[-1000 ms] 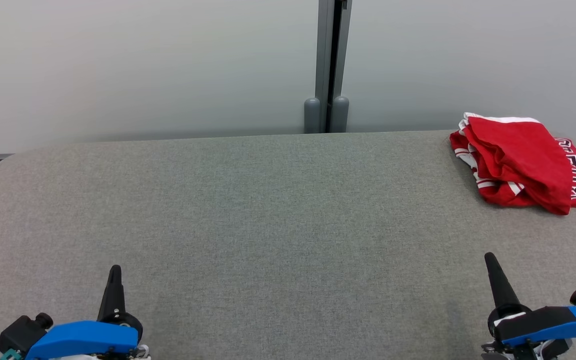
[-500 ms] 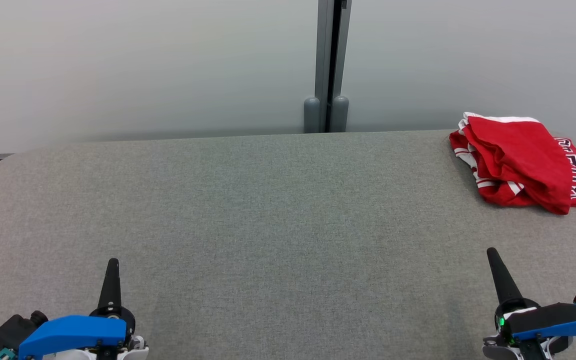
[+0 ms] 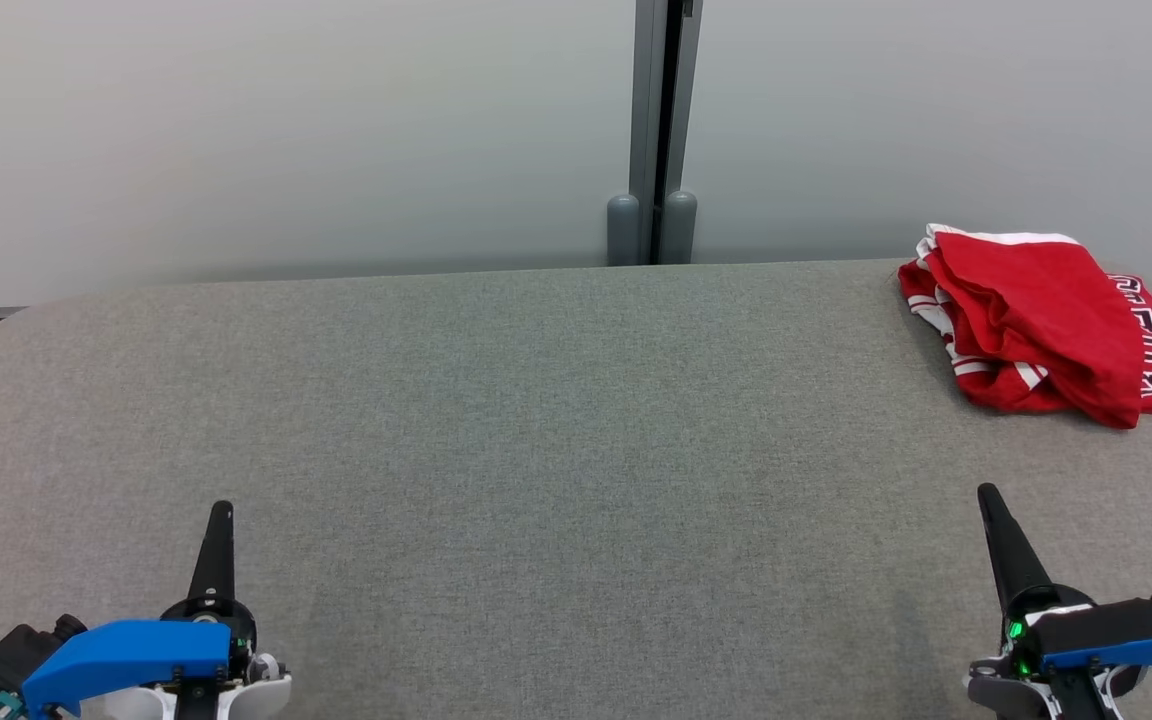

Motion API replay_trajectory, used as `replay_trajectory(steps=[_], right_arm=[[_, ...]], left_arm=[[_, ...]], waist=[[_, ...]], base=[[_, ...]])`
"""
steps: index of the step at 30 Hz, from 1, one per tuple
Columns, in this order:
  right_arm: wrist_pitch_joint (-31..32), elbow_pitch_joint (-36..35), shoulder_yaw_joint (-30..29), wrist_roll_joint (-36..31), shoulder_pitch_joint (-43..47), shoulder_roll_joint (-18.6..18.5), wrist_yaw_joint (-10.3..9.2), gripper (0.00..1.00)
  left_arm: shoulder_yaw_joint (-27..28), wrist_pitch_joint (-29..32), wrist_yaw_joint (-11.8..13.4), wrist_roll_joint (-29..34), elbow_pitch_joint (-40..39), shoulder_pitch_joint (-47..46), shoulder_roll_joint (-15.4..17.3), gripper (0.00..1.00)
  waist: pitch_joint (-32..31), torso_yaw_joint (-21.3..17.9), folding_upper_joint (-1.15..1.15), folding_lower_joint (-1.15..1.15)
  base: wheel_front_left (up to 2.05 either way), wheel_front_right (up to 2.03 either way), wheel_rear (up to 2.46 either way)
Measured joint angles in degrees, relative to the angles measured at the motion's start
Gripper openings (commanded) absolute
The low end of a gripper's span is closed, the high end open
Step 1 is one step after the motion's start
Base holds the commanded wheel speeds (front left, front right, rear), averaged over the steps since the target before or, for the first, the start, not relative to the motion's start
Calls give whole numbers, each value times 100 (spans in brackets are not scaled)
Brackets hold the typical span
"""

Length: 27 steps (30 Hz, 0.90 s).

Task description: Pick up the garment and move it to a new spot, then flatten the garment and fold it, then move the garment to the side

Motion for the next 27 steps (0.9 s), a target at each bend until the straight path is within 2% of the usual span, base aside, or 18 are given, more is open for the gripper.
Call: replay_trajectory(steps=[27], right_arm=[[134, -41, -30, 1171, -109, -8, 0, 0]], left_arm=[[153, 297, -24, -1062, -107, -140, -38, 0]], waist=[[8, -8, 0, 0]], base=[[0, 0, 0]])
